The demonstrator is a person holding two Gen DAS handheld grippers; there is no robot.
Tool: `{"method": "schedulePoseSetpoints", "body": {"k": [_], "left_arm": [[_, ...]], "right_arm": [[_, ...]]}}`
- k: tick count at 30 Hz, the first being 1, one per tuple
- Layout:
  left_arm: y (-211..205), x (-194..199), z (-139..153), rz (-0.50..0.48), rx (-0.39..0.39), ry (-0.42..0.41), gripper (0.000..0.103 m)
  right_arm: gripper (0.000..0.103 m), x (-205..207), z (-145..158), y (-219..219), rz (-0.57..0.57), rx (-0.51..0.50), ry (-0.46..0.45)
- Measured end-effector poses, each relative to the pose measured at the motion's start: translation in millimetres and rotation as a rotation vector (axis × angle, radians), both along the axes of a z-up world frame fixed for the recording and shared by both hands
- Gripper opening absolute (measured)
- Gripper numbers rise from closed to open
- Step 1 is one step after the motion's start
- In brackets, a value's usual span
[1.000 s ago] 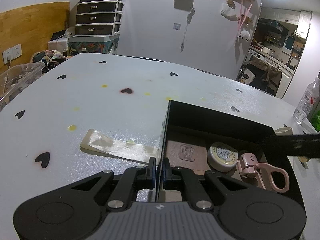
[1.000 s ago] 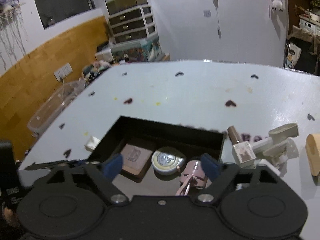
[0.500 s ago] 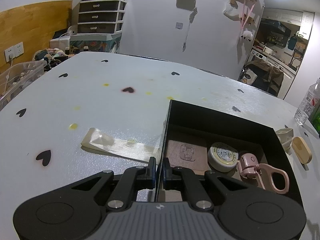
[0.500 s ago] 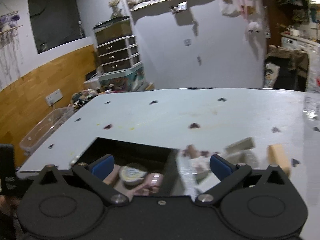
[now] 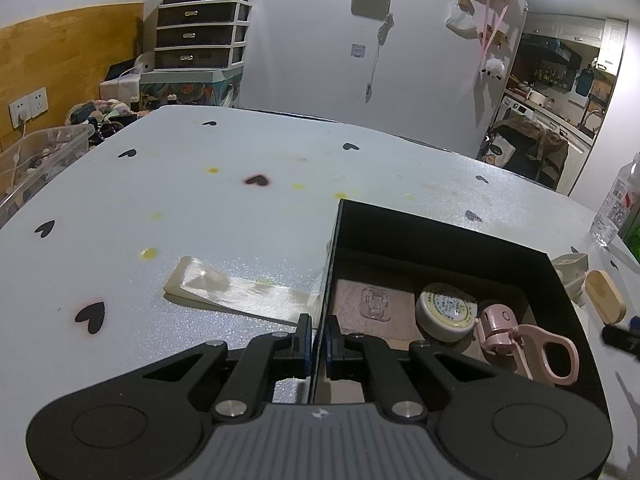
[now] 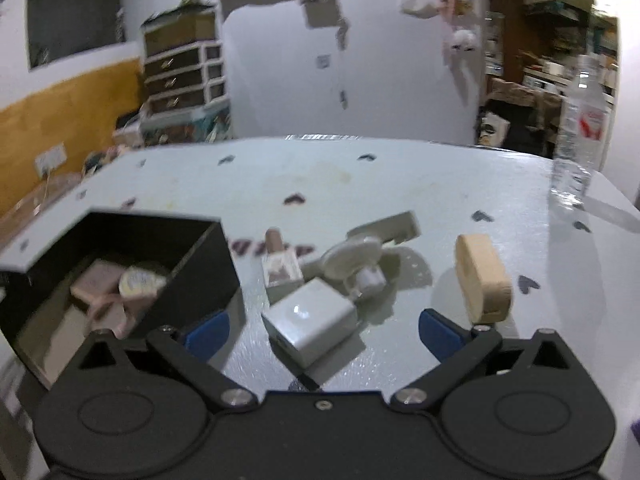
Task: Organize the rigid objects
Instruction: 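Grasp the white charger cube with the right tool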
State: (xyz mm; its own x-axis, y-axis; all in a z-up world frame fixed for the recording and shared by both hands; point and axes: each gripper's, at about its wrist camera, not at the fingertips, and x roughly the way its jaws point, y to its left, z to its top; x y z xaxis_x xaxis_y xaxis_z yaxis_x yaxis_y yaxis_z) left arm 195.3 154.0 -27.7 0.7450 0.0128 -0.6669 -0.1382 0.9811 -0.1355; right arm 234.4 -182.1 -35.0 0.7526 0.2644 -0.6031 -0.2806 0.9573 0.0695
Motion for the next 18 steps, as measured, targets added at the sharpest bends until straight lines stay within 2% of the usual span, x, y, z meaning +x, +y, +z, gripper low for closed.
{"method": "schedulePoseSetpoints", "body": {"k": [9, 13, 18], "left_arm": [[0, 0, 0, -0.001, 0.0, 0.0, 0.006], [0, 0, 0, 0.0, -0.001, 0.001, 0.006], [0, 0, 0, -0.001, 0.0, 0.0, 0.006]], "right_arm": [[0.092, 28, -18, 15, 0.196, -0.075, 0.014], [0.089, 38, -22, 18, 0.236, -0.079, 0.052], [0.077, 24, -15, 22, 0.304, -0.1, 0.075]]}}
